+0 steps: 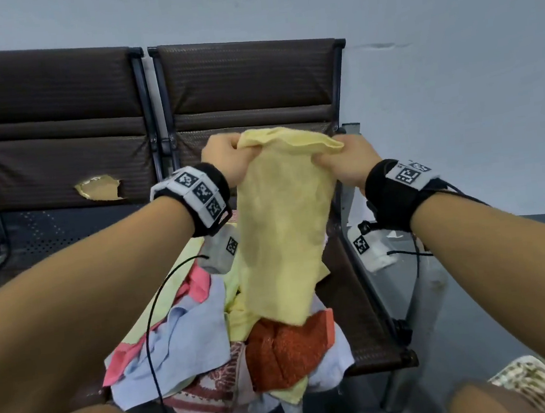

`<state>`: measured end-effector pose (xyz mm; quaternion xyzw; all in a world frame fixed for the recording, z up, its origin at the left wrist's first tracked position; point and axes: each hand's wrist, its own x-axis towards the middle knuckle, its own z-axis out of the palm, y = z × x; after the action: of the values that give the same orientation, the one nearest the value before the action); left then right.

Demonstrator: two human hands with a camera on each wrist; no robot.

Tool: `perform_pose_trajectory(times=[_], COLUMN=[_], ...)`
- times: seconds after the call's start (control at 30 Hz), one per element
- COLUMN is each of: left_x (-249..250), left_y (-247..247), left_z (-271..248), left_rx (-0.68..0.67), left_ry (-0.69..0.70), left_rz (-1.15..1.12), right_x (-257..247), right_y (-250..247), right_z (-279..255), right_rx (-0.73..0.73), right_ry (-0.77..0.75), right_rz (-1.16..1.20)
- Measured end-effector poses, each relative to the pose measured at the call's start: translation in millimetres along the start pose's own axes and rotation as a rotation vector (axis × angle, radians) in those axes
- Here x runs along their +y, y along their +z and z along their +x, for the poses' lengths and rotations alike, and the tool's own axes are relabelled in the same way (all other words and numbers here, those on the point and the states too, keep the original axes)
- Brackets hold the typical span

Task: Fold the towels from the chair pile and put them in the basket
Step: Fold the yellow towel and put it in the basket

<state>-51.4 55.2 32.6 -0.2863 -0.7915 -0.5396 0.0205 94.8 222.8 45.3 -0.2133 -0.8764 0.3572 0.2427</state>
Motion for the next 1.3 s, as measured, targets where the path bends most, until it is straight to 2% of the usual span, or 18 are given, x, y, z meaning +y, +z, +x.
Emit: perform_pose_trajectory(times=[0.13,0.23,0.3,0.4,0.5,0.6,0.67,0.73,0.8,0.87,0.93,1.07,1.2,1.3], left_x=[20.6,13.3,-11.0,-64.5,-112.1,-140.3,-147.2,-146.7,-141.9,-140.4,-145.0,-166.6,-188.0,-191.4], left_y=[-10.0,-18.1,-17.1,-11.1,1.7,11.4,11.2,8.1,7.4,13.8,26.0,52.5,73.1,78.6], left_z=[16.0,8.2,-7.3,-42.6,-83.7,-120.0,-135.4,-140.9,-140.1,-131.1,-119.3,-93.1,-77.0,-72.8], left_rx=[0.145,0.124,0.062,-0.125,-0.327,-0.482,-0.622,-0.818,-0.936,-0.897,-0.747,-0.430,-0.182,-0.114], left_ry=[0.126,0.167,0.131,-0.043,-0.141,-0.332,-0.455,-0.558,-0.613,-0.626,-0.613,-0.542,-0.509,-0.483], left_rz=[-0.142,-0.198,-0.162,-0.097,0.000,0.043,0.051,0.039,-0.018,-0.036,-0.030,-0.046,-0.017,0.037], right_x=[-12.6,-8.6,6.2,44.3,85.3,113.5,125.1,133.1,137.0,140.1,144.9,160.8,175.9,173.6], right_y=[2.7,9.9,20.6,48.7,78.2,97.2,101.7,102.9,103.6,104.9,109.1,124.1,146.8,158.0], right_z=[13.8,14.4,7.4,-16.2,-51.8,-84.8,-100.8,-110.9,-113.9,-108.4,-96.5,-66.9,-45.9,-40.6], right_rx=[0.130,0.107,0.050,-0.087,-0.307,-0.537,-0.664,-0.791,-0.884,-0.868,-0.773,-0.493,-0.251,-0.224], right_ry=[-0.139,-0.178,-0.171,-0.077,-0.009,-0.042,0.001,0.188,0.384,0.454,0.480,0.497,0.391,0.351], right_rz=[0.122,0.140,0.115,0.048,-0.065,-0.142,-0.116,0.024,0.146,0.196,0.278,0.413,0.199,0.116])
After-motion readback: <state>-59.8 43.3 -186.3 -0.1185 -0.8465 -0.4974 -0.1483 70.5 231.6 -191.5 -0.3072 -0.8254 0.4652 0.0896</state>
